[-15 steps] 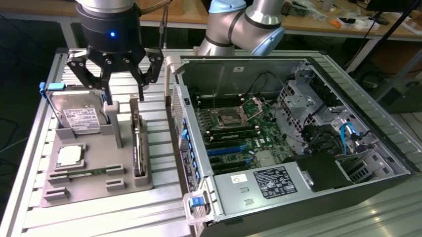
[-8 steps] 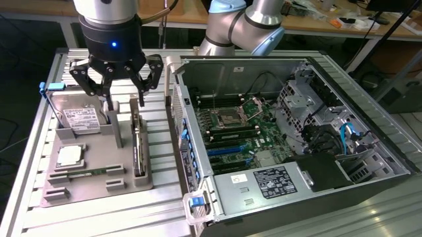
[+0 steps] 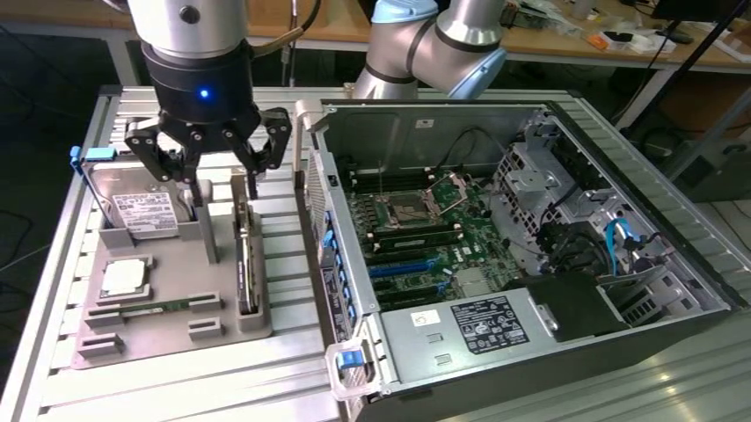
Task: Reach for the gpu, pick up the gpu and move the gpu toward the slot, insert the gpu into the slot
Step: 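Pick up the gpu and move the gpu toward the slot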
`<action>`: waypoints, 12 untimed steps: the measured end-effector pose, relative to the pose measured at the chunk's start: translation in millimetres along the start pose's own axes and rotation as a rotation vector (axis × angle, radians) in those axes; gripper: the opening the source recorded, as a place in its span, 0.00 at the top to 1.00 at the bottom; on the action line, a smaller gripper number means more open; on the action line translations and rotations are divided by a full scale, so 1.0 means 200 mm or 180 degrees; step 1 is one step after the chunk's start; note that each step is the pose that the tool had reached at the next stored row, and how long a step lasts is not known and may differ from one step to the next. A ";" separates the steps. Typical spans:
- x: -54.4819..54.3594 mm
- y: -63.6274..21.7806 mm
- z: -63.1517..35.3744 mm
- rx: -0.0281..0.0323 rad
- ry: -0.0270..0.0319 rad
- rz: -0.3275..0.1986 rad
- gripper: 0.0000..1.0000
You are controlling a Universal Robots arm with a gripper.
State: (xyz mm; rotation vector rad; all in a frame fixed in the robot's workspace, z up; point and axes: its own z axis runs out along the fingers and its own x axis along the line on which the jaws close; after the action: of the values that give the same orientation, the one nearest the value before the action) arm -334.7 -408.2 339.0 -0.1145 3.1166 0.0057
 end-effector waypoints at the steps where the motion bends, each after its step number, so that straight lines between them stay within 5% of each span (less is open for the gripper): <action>1: 0.00 -0.001 0.010 0.0000 0.0000 0.0000 0.40; 12: 0.01 -0.031 0.133 0.0001 0.0000 0.0058 0.40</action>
State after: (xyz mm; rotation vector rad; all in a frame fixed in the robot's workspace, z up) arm -334.7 -414.4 312.4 -0.0863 3.1176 0.0053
